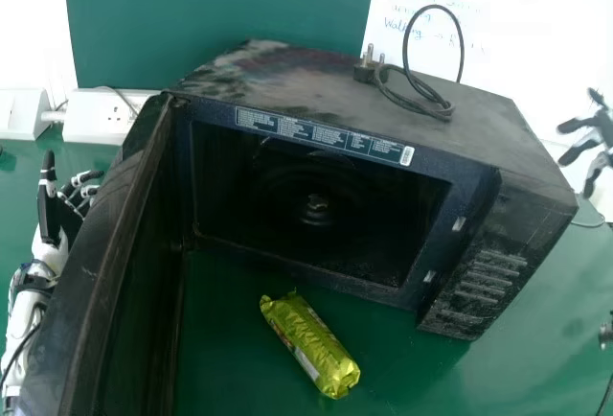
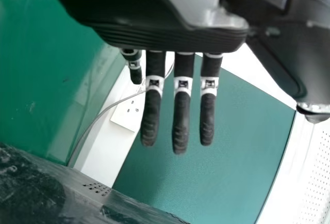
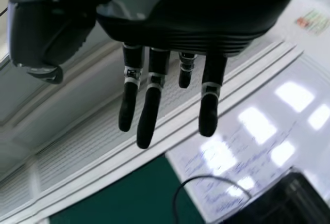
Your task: Put biscuit inside oven
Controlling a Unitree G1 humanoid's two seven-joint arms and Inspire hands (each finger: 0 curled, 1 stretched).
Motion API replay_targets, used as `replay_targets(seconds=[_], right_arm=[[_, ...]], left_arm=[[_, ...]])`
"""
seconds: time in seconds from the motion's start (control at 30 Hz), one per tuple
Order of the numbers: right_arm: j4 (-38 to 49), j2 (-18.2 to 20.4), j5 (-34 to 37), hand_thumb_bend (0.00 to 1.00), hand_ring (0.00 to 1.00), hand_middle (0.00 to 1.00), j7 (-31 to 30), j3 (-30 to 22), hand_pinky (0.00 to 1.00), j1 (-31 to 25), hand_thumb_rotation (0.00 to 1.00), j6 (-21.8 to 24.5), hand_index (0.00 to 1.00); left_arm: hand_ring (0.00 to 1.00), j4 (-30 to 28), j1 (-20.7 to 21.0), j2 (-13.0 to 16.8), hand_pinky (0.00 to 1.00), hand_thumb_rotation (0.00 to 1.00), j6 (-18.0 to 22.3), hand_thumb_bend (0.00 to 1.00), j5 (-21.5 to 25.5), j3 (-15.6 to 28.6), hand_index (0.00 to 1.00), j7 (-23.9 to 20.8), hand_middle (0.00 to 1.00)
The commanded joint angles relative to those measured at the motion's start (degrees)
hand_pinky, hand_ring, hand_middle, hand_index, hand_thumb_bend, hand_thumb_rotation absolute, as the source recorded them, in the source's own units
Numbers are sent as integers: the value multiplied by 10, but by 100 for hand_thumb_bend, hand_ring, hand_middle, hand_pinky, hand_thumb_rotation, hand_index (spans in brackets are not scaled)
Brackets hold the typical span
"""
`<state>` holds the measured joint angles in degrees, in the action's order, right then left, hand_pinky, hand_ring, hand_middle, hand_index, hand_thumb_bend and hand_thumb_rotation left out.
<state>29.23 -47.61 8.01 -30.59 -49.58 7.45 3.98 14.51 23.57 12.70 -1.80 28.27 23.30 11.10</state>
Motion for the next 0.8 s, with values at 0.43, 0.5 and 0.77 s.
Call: replay_targets(seconds=[0.43, 0.5, 0.77], right_arm=[[-34, -83, 149, 76, 42, 52, -169, -14, 32, -56, 32, -20, 73], [-38, -91, 160, 79, 44, 56, -184, -10, 32, -57, 34, -14, 76], [-26, -100, 143, 83, 48, 59, -193, 29, 37, -46, 39, -47, 74]], left_arm=[[30, -4, 0, -1, 24, 6, -5, 52, 8, 7, 49, 1, 38], [30, -5, 0, -1, 24, 6, -5, 52, 7, 7, 49, 1, 38], [30, -6, 0, -1, 24, 6, -7, 52, 6, 7, 49, -1, 38]])
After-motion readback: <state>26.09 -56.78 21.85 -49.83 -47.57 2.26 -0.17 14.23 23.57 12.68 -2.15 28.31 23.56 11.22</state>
